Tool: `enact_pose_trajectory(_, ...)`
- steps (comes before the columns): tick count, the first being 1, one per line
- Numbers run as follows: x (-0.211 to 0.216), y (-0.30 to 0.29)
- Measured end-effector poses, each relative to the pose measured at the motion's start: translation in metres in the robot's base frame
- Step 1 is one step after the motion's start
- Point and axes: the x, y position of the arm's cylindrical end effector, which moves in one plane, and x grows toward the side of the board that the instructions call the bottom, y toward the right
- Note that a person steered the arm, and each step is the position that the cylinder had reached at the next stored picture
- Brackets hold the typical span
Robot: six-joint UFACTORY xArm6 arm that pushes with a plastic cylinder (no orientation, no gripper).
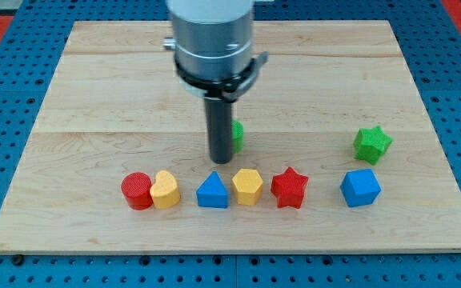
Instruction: Place the green circle on the left side of the green star
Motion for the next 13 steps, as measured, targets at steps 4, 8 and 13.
enact_pose_trajectory(4,0.000,0.089)
enact_pose_trajectory(8,-0.013,-0.038)
enact_pose_trajectory(13,-0.072,0.080)
